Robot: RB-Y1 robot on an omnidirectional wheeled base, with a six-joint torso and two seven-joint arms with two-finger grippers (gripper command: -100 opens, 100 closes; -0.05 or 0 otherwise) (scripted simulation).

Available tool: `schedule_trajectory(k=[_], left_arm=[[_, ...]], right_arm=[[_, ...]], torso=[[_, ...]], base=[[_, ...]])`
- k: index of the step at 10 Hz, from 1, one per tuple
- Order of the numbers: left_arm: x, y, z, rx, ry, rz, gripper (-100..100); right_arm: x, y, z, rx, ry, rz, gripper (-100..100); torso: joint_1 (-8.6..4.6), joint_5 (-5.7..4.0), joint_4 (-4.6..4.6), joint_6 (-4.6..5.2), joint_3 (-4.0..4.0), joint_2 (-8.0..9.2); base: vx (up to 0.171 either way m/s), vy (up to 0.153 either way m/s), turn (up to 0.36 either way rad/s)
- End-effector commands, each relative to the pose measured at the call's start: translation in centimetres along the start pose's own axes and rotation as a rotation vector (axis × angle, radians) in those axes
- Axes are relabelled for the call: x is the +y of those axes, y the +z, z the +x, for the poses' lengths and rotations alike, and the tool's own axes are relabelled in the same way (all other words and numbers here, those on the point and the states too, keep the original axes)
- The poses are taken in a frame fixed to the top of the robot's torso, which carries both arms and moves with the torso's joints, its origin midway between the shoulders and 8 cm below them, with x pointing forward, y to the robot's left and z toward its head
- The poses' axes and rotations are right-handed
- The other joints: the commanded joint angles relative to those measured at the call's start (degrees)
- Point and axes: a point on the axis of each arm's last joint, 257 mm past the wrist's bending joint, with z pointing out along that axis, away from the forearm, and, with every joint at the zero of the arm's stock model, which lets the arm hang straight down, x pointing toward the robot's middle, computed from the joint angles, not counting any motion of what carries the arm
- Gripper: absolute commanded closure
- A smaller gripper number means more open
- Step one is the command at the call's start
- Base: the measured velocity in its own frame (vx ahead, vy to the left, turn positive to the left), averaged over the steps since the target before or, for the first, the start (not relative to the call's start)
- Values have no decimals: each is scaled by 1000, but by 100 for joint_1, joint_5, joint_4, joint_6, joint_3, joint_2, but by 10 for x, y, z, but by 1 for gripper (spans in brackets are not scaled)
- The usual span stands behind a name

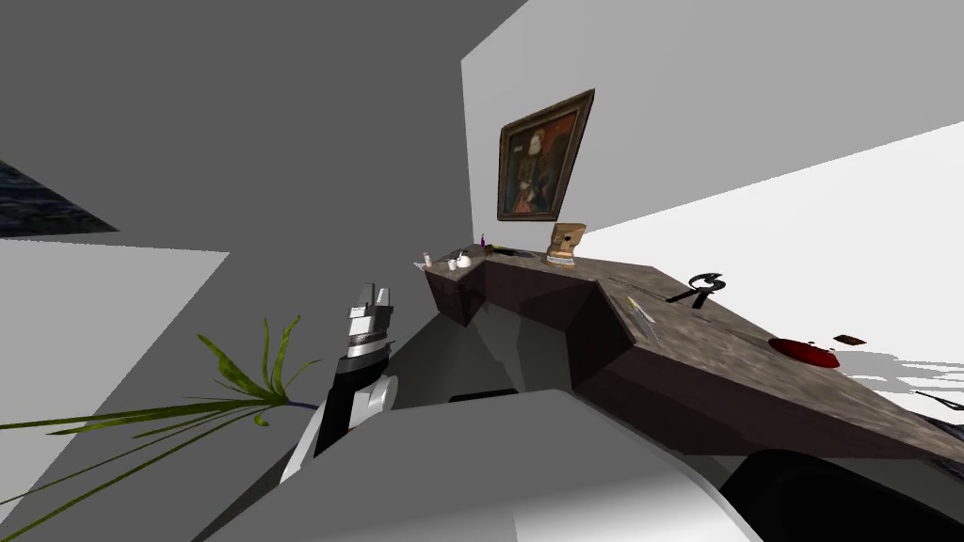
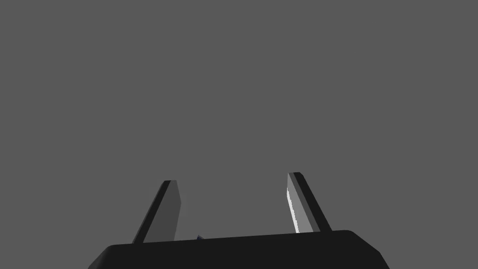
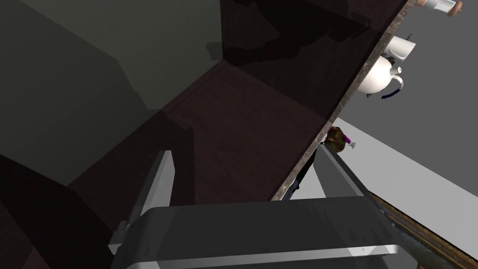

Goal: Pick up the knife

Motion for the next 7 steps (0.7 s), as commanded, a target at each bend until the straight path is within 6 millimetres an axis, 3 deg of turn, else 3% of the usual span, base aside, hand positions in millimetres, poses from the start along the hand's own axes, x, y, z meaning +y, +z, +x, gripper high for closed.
schedule_trajectory(k=[1,2,3,4,5,6,7], left_arm=[[0,0,0,0,0,0,0],[0,0,0,0,0,0,0],[0,0,0,0,0,0,0],[0,0,0,0,0,0,0],[0,0,0,0,0,0,0],[0,0,0,0,0,0,0],[0,0,0,0,0,0,0]], right_arm=[[-40,-28,6,32,13,107,-100],[-41,-29,4,42,-1,113,-100],[-71,-51,3,58,13,197,-100],[-74,-56,1,71,0,208,-100],[-103,-82,0,84,16,296,-100],[-103,-83,-3,93,2,301,-100],[-128,-109,-7,100,20,383,-100]], torso=[[0,0,0,0,0,0],[0,0,0,-3,0,1],[-2,0,0,1,0,-1],[-5,0,-1,-4,-1,-2],[-7,-2,0,2,-1,-2],[-10,-2,-1,-3,-1,-2],[-12,-2,-1,1,-3,-6]], base=[[-25,2,232],[-19,-4,126],[-19,-10,254],[-15,-21,112],[-15,-28,239],[-9,-32,111],[-6,-39,241]])
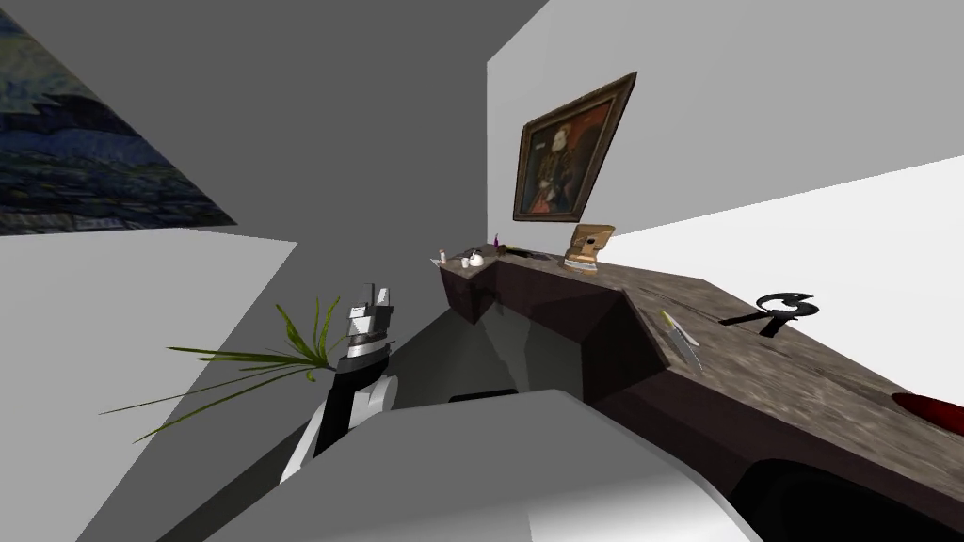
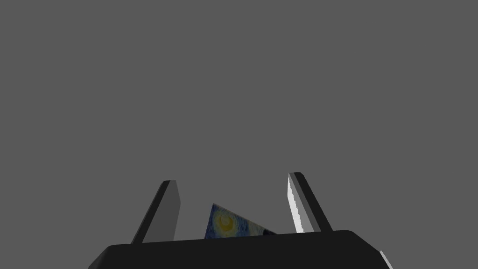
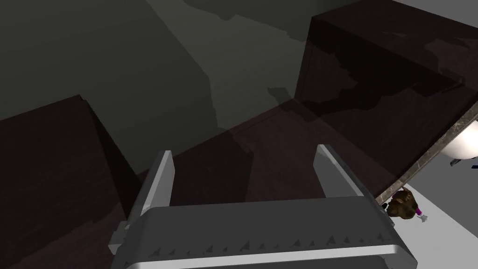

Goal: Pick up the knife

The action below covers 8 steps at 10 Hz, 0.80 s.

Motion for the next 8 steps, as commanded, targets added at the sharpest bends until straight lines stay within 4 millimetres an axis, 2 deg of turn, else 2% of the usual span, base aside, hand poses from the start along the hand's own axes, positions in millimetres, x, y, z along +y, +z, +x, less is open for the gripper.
schedule_trajectory(k=[1,2,3,4,5,6,7,8], left_arm=[[0,0,0,0,0,0,0],[0,0,0,0,0,0,0],[0,0,0,0,0,0,0],[0,0,0,0,0,0,0],[0,0,0,0,0,0,0],[0,0,0,0,0,0,0],[0,0,0,0,0,0,0],[0,0,0,0,0,0,0]], right_arm=[[-20,-8,-6,15,-16,53,-100],[-51,-27,-11,20,-1,134,-100],[-51,-29,-15,27,-19,140,-100],[-78,-48,-25,30,-12,218,-100],[-78,-49,-27,34,-22,221,-100],[-102,-68,-37,31,-12,292,-100],[-102,-69,-41,35,-25,296,-100],[-121,-87,-54,29,-19,361,-100]], torso=[[0,0,0,0,0,0],[-2,-3,0,6,-1,-3],[-7,-2,-1,0,-3,-6],[-5,-4,-1,6,-3,-6],[-13,-5,-1,1,-5,-9],[-11,-5,-1,5,-5,-9],[-20,-6,-2,-1,-8,-14],[-16,-7,-2,6,-8,-14]], base=[[2,-48,103],[7,-55,202],[5,-56,120],[12,-75,178],[11,-73,136],[23,-92,296],[15,-85,99],[17,-83,162]])
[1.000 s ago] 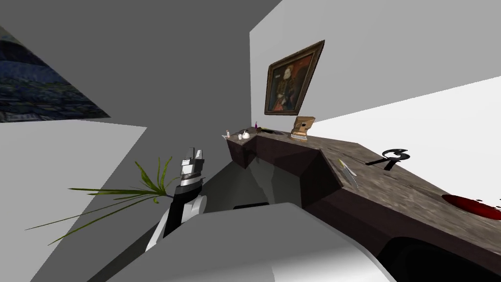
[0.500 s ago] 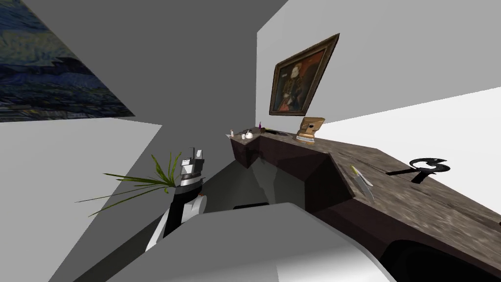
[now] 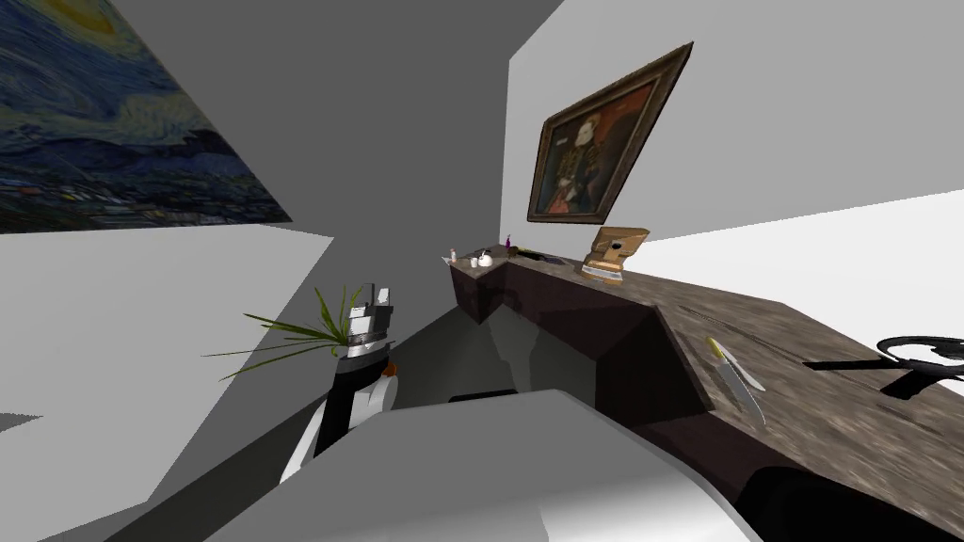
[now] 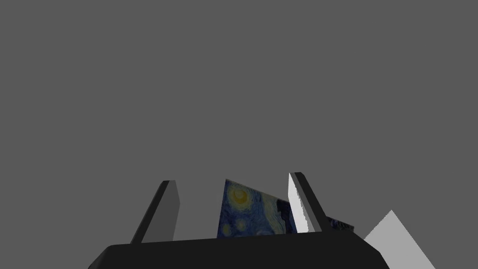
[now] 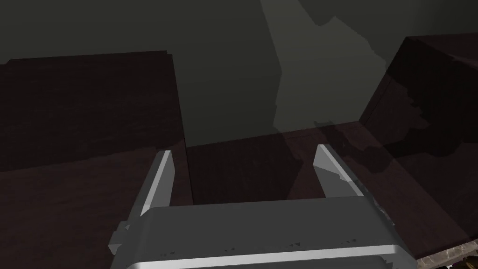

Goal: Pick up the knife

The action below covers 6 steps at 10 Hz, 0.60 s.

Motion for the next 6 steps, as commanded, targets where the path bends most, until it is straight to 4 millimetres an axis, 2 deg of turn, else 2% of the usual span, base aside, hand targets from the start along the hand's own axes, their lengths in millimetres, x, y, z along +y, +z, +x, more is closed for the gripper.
schedule_trajectory(k=[1,2,3,4,5,6], left_arm=[[0,0,0,0,0,0,0],[0,0,0,0,0,0,0],[0,0,0,0,0,0,0],[0,0,0,0,0,0,0],[0,0,0,0,0,0,0],[0,0,0,0,0,0,0]], right_arm=[[-15,-9,-11,-1,-7,39,-100],[-35,-20,-24,-8,0,97,-100],[-35,-21,-27,-8,-7,100,-100],[-52,-32,-42,-18,-6,154,-100],[-52,-32,-42,-18,-6,154,-100],[-66,-42,-58,-31,-4,200,-100]], torso=[[0,0,0,0,0,0],[3,0,1,4,2,3],[-11,-2,0,-2,-1,-1],[-10,-4,0,5,-1,-2],[-19,-4,-1,0,-4,-6],[-13,-6,0,5,-3,-5]], base=[[6,-81,113],[17,-119,215],[18,-115,109],[30,-139,183],[21,-122,99],[15,-139,147]])
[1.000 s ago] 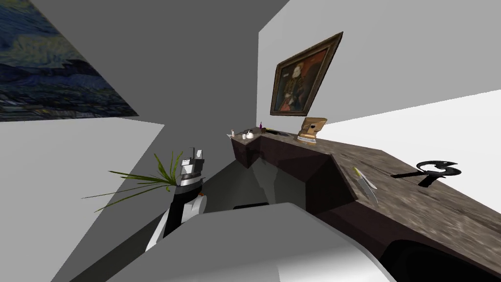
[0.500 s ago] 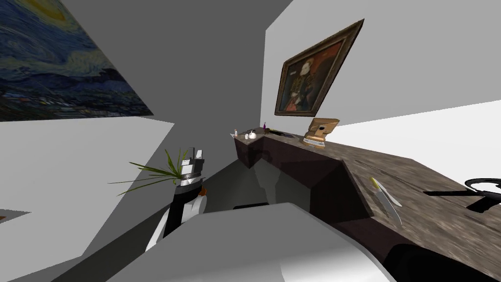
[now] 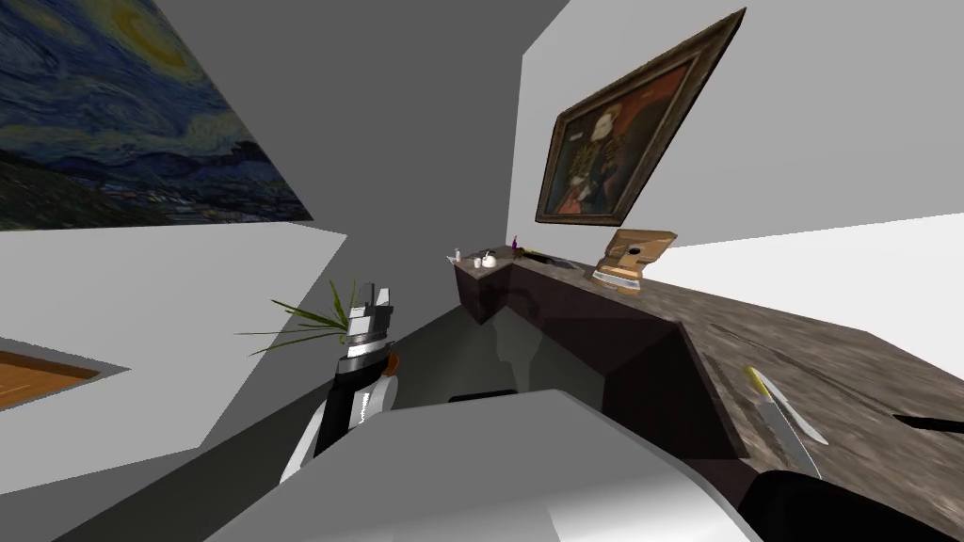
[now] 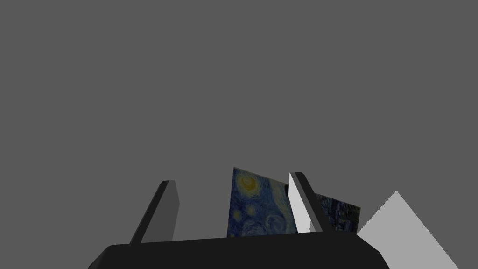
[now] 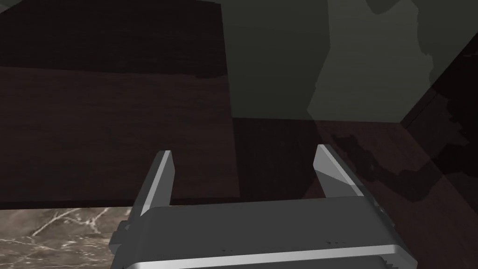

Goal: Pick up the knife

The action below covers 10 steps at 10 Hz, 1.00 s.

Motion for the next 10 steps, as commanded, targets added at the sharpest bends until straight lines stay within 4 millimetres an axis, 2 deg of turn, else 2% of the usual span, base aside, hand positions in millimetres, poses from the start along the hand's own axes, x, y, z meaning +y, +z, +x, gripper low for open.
schedule_trajectory(k=[1,2,4,6,8,9,10], left_arm=[[0,0,0,0,0,0,0],[0,0,0,0,0,0,0],[0,0,0,0,0,0,0],[0,0,0,0,0,0,0],[0,0,0,0,0,0,0],[0,0,0,0,0,0,0],[0,0,0,0,0,0,0]], right_arm=[[-20,-11,-22,-21,9,62,-100],[-29,-17,-36,-36,16,94,-100],[-29,-17,-36,-36,16,94,-100],[-40,-25,-59,-66,35,138,-100],[-40,-25,-59,-66,35,138,-100],[-44,-29,-74,-90,57,161,-100],[-45,-30,-78,-99,67,167,-100]], torso=[[0,0,0,0,0,0],[-21,-5,-1,-4,-3,-5],[-20,-8,-3,6,-9,-16],[13,1,0,2,0,-1],[-5,-6,-2,6,-6,-11],[23,0,0,9,-1,-3],[1,0,-1,0,-3,-6]], base=[[23,-208,306],[64,-235,284],[29,-141,20],[23,-154,178],[16,-119,44],[16,-159,203],[66,-253,187]])
